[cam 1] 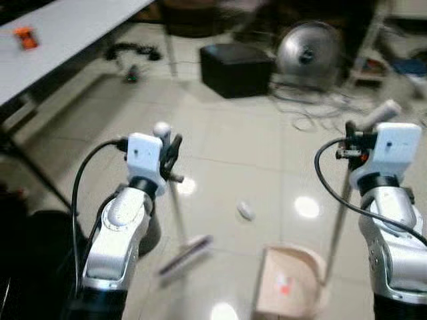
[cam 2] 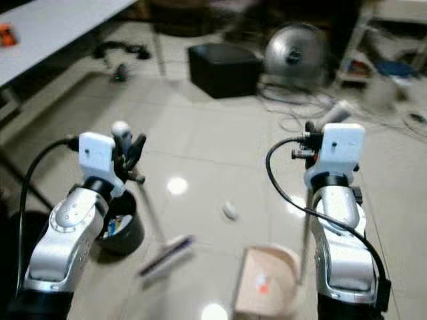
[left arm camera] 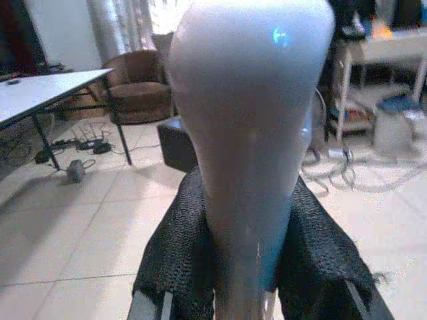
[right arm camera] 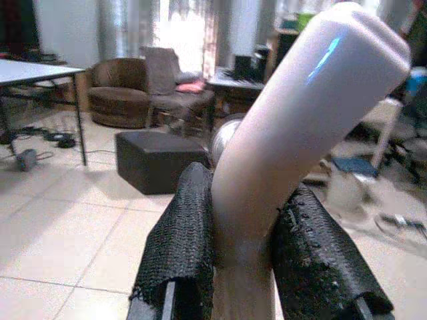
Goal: Sweep floor
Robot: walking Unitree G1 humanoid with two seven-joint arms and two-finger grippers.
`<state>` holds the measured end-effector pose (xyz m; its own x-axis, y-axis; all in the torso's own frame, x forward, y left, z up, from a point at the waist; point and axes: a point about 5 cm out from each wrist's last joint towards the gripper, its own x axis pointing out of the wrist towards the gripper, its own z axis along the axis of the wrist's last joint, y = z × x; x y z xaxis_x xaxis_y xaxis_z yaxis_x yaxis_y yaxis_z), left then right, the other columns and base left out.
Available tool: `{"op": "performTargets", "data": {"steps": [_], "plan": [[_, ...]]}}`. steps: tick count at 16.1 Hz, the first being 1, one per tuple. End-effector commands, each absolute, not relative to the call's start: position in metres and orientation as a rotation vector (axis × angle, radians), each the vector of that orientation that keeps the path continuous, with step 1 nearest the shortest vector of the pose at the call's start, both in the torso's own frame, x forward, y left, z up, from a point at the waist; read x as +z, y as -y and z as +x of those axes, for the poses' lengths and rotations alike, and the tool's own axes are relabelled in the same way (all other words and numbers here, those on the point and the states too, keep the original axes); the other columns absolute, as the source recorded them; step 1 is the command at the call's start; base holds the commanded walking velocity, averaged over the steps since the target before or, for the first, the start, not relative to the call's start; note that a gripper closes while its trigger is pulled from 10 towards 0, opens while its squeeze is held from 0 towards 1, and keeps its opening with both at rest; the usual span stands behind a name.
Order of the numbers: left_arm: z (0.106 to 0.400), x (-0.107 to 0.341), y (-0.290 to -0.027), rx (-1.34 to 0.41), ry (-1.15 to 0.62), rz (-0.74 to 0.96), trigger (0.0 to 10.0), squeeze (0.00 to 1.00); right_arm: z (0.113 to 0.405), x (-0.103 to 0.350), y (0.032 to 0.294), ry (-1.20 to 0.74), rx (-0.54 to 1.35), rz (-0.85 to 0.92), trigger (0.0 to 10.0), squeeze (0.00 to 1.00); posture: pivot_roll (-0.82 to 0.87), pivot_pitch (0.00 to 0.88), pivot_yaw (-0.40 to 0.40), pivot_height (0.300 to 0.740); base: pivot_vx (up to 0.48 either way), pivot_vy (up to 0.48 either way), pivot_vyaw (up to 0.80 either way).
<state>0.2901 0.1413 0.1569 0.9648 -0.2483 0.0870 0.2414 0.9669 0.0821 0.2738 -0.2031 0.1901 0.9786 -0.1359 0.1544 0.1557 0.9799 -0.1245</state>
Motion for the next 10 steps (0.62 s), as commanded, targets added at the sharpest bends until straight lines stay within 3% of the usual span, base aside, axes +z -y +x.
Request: {"op": "performTargets", "data": {"steps": [1, 4, 10], "plan": [[0.2911, 0.1676, -0.1497, -0.218, 0.143, 0.111, 10.0, 0.0, 0.2754, 0.1972, 0.1941, 0.188, -0.121, -0.112, 10.0, 0.0, -0.06, 0.034, 0.043, 0.74, 0.379, 0.0, 0.0], [0.2904, 0.1652, -0.1499, -0.222, 0.133, 0.12, 10.0, 0.0, 0.2735, 0.1933, 0.1955, 0.18, -0.137, -0.104, 10.0, 0.0, -0.05, 0.034, 0.054, 0.74, 0.379, 0.0, -0.71], [0.2917, 0.1648, -0.1535, -0.194, 0.136, 0.117, 10.0, 0.0, 0.2762, 0.1944, 0.191, 0.187, -0.12, -0.104, 10.0, 0.0, -0.05, 0.025, 0.038, 0.74, 0.38, 0.0, 0.0]]}}
